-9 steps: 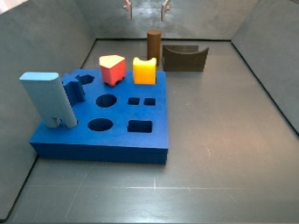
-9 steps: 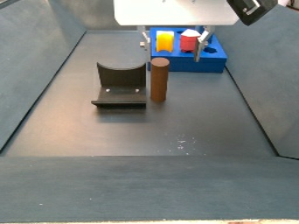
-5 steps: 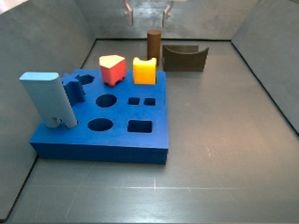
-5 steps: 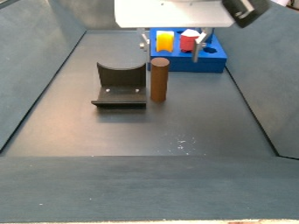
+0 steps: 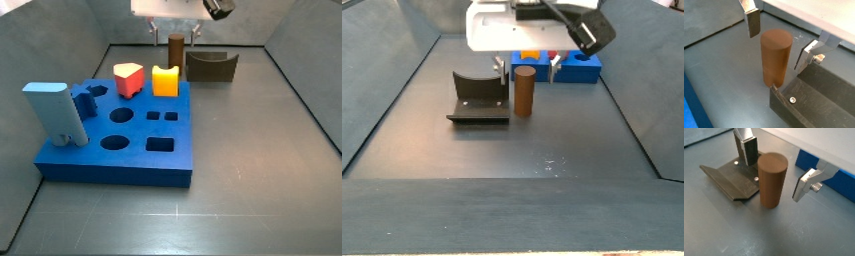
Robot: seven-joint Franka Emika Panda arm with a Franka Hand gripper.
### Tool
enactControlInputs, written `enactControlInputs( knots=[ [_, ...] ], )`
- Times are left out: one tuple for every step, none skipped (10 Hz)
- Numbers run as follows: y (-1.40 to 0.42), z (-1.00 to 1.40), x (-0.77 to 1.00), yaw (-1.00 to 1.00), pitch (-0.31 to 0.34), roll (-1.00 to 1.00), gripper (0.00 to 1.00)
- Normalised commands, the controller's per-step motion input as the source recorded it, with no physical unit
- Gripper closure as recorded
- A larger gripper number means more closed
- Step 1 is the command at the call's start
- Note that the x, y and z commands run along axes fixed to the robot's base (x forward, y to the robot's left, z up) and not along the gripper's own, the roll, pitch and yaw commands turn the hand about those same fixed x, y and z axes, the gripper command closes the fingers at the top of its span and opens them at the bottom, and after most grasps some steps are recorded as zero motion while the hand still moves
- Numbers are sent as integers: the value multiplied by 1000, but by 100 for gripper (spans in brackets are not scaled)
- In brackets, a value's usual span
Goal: Pick up the round object. Move to above the board. Insert the round object.
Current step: Pick up the round object.
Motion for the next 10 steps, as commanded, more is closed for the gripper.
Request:
enactControlInputs(
  knots=[
    [0, -297, 0, 0, 0, -251, 0],
    [0, -291, 0, 0, 0, -334, 0],
    [6, 0, 0, -63, 31, -57, 0],
    [0, 0, 0, 0, 0, 0, 100],
    [0, 0, 0, 0, 0, 0, 100],
    [0, 0, 0, 0, 0, 0, 100],
    [0, 0, 0, 0, 0, 0, 100],
    [0, 0, 0, 0, 0, 0, 100],
    [0, 0, 0, 0, 0, 0, 100],
    [0, 0, 0, 0, 0, 0, 100]
  ],
)
